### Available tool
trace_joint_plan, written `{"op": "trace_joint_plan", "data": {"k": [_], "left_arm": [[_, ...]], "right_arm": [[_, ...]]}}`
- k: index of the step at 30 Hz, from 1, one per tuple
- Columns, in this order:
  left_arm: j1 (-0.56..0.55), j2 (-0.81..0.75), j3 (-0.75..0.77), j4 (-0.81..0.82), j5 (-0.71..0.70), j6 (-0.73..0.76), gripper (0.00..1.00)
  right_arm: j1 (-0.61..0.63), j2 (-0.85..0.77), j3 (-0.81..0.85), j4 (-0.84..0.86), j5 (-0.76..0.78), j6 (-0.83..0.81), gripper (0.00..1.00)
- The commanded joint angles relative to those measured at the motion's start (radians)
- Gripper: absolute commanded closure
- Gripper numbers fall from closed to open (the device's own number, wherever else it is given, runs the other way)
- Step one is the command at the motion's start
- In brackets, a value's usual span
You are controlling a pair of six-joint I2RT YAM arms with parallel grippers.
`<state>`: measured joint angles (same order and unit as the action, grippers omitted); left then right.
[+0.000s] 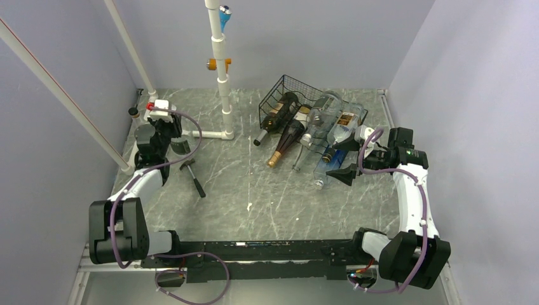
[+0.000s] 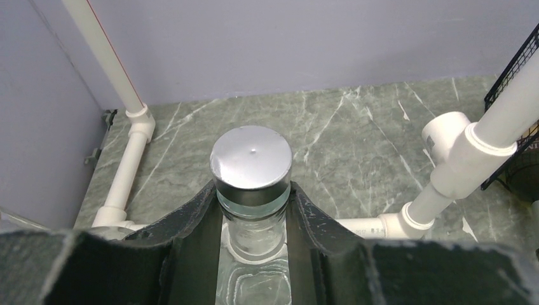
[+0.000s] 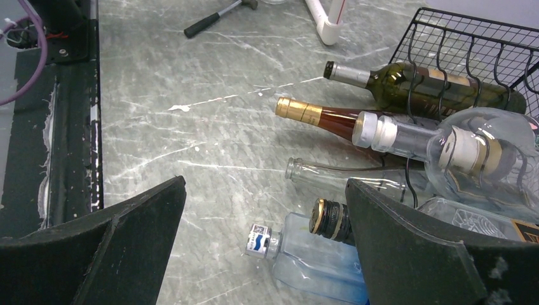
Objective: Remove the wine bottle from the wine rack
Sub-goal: Place the wine bottle at the center of the board.
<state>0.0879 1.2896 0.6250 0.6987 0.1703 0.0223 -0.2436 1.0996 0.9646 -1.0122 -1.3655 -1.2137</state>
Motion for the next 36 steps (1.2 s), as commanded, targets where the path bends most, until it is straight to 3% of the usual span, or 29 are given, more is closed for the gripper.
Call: {"op": "trace_joint_plan", "data": {"k": [1, 9, 22, 28, 31, 36], "left_arm": [[0.006, -0.042, 0.025, 0.254, 0.021, 0.028, 1.0], [0.008, -0.05, 0.008, 0.239, -0.007, 0.042, 1.0], [0.008, -0.122, -0.047, 0.227, -0.046, -0.015, 0.33], [0.008, -0.193, -0.029, 0.134, -0.044, -0.079, 0.13], [0.009, -0.251, 0.016, -0.002, -0.044, -0.127, 0.02], [0.008, -0.341, 0.103, -0.26, 0.007, -0.206, 0.01]], "right_arm": [[-0.006, -0.001, -0.001, 0.003, -0.025, -0.036, 0.01], [-0.006, -0.006, -0.001, 0.0, -0.025, -0.041, 0.01], [-0.006, -0.025, -0.003, -0.001, -0.027, -0.04, 0.01], [-0.006, -0.034, -0.003, -0.002, -0.029, -0.041, 0.01], [-0.006, -0.035, -0.003, -0.003, -0.029, -0.042, 0.01], [-0.006, -0.04, -0.001, -0.011, -0.035, -0.048, 0.01]]}}
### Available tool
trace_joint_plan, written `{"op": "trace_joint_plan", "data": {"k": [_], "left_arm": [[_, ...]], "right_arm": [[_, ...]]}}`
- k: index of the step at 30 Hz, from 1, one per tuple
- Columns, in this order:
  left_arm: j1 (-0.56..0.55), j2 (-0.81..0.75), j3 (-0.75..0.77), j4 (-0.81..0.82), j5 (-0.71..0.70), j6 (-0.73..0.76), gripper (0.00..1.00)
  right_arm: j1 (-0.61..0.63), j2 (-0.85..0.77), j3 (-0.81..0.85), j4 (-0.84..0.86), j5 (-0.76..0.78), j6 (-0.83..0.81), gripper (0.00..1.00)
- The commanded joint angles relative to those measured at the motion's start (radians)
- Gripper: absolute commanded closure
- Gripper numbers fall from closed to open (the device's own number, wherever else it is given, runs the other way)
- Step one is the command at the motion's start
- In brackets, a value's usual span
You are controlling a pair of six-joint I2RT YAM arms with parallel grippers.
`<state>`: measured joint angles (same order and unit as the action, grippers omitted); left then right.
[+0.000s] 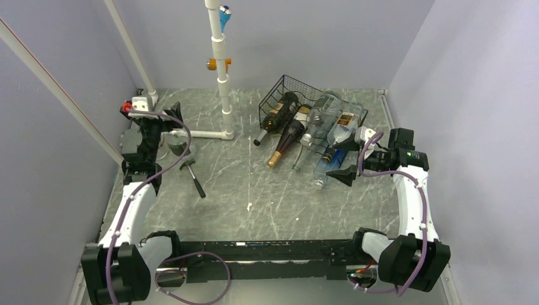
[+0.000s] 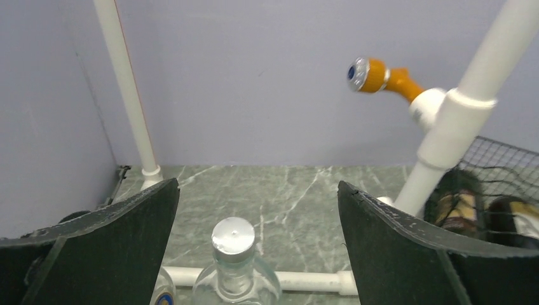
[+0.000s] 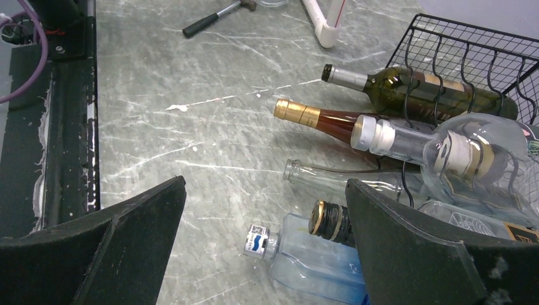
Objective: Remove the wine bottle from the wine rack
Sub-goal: Place the wine bottle at the center of the board.
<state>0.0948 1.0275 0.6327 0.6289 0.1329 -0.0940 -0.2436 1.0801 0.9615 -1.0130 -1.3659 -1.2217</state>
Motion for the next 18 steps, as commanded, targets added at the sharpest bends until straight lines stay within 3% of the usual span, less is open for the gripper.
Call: {"op": "trace_joint_plan", "data": {"k": [1, 7, 18], "left_arm": [[0.002, -0.096, 0.103, -0.224, 0.056, -0.105, 0.0], [0.001, -0.184, 0.131, -0.387, 0.071, -0.226, 0.01], [0.002, -0.262, 0.198, -0.652, 0.223, -0.453, 0.0]], "right_arm": [[-0.006, -0.021, 0.003, -0.013, -0.037, -0.041, 0.01], [-0.006, -0.024, 0.008, -0.025, -0.045, -0.049, 0.01], [-0.011, -0.029, 0.02, -0.045, -0.075, -0.049, 0.01]]}}
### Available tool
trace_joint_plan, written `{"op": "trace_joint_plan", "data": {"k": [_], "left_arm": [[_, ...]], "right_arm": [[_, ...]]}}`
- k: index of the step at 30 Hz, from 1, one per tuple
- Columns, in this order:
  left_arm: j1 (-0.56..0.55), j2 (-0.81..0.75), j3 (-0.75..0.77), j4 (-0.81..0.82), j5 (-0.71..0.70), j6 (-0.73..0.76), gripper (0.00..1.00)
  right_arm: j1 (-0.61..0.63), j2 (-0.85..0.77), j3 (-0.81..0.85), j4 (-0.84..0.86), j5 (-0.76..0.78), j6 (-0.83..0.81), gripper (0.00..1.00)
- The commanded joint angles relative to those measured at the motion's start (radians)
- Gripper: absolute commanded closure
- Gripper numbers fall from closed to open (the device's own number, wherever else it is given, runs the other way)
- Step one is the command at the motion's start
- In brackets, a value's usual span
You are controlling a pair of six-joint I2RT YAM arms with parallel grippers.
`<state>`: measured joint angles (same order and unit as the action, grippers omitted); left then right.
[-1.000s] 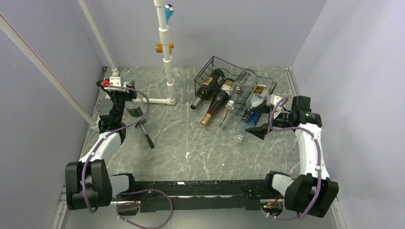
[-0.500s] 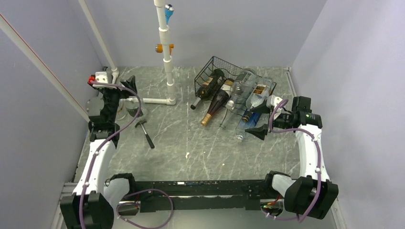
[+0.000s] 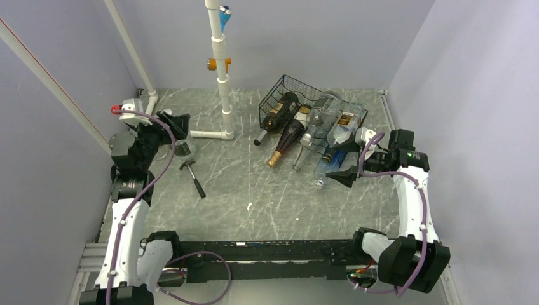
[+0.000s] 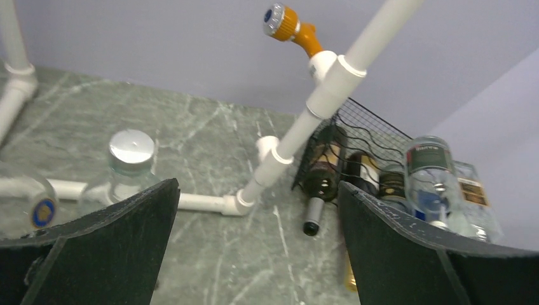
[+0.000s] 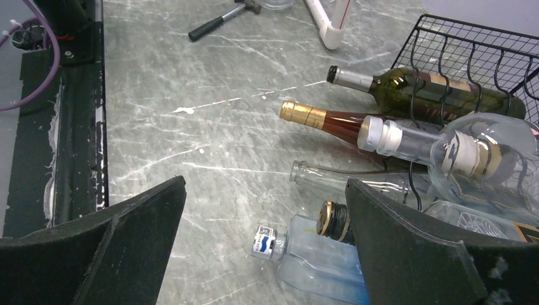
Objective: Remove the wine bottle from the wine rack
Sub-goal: Place the wine bottle at the center of the board.
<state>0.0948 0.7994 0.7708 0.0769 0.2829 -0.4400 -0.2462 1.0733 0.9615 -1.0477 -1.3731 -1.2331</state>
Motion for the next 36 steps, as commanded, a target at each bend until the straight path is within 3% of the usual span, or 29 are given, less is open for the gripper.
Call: {"op": "trace_joint_plan", "data": {"k": [1, 11, 24, 29, 36], "left_arm": [[0.002, -0.035, 0.063, -0.127, 0.081, -0.117, 0.01], [0.002, -0.016, 0.089, -0.26, 0.213, -0.238, 0.01], [-0.016, -0.023, 0.022, -0.122, 0.401, -0.391, 0.01], [-0.084, 0.013, 0.039, -0.124, 0.405, -0.379, 0.0], [-0.269, 0.091, 0.107, -0.146, 0.328, -0.319, 0.01]], "right_arm": [[-0.01, -0.022, 0.021, -0.009, -0.067, -0.036, 0.01], [-0.019, -0.024, 0.016, 0.002, -0.081, -0.016, 0.01], [-0.031, -0.021, 0.009, 0.02, -0.093, 0.003, 0.01], [-0.036, -0.019, 0.005, 0.025, -0.093, 0.009, 0.01], [-0.04, -0.018, 0.002, 0.028, -0.096, 0.01, 0.01]]}}
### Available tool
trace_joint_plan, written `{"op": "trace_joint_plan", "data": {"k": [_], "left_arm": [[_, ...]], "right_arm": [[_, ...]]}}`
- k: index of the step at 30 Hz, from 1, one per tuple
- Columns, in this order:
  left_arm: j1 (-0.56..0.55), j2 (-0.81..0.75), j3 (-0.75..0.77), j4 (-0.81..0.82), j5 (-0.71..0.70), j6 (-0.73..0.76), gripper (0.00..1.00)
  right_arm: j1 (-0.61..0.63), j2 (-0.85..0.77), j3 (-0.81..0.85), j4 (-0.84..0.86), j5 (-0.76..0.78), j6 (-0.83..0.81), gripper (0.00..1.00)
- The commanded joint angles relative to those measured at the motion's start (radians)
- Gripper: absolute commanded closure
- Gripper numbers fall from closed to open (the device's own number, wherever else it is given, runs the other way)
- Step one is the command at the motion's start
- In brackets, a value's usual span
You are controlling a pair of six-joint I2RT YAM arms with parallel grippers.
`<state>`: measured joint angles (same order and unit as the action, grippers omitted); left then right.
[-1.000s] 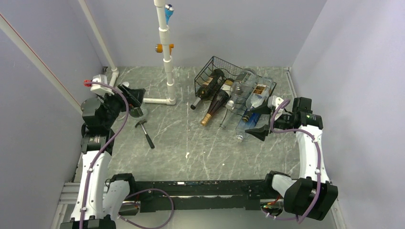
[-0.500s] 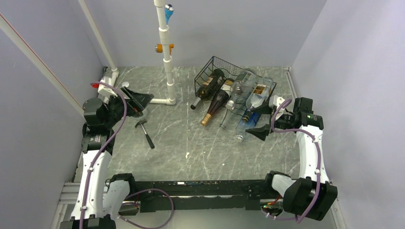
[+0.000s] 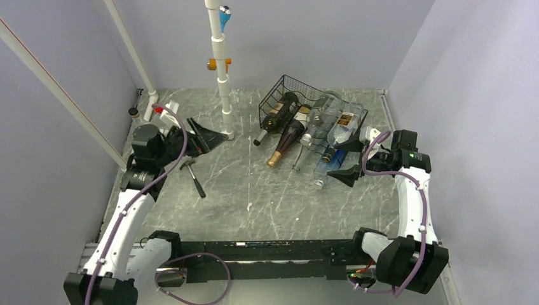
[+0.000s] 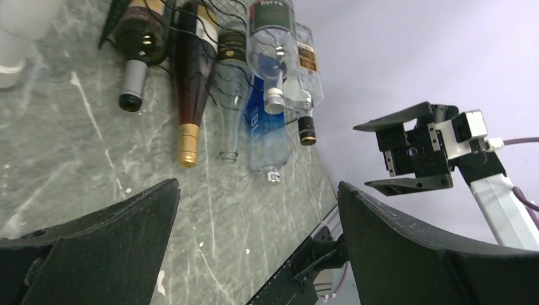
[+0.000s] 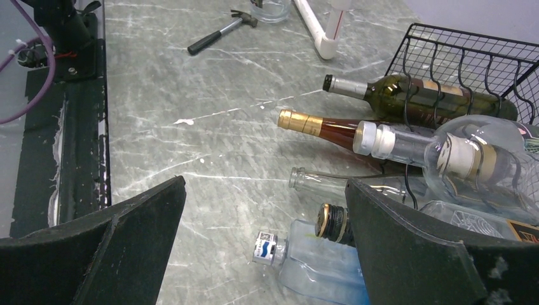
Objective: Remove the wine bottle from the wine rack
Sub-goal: Place the wine bottle at the center of the board, then pick up the wine bottle from the wine rack.
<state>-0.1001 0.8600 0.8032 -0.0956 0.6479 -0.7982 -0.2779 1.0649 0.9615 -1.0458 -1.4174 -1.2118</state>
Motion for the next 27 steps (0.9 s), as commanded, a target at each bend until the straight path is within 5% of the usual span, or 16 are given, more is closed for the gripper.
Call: {"op": "trace_joint_plan", "data": {"k": [1, 27], "left_arm": [[-0.098, 0.043, 0.085, 0.023, -0.05, 0.046, 0.0], [-0.416, 0.402, 0.287, 0.07, -0.169, 0.1, 0.01]], "right_arm": [[-0.01, -0.009, 0.002, 0.027, -0.052, -0.011, 0.01], [-0.019, -0.011, 0.002, 0.032, -0.052, -0.005, 0.0]]}}
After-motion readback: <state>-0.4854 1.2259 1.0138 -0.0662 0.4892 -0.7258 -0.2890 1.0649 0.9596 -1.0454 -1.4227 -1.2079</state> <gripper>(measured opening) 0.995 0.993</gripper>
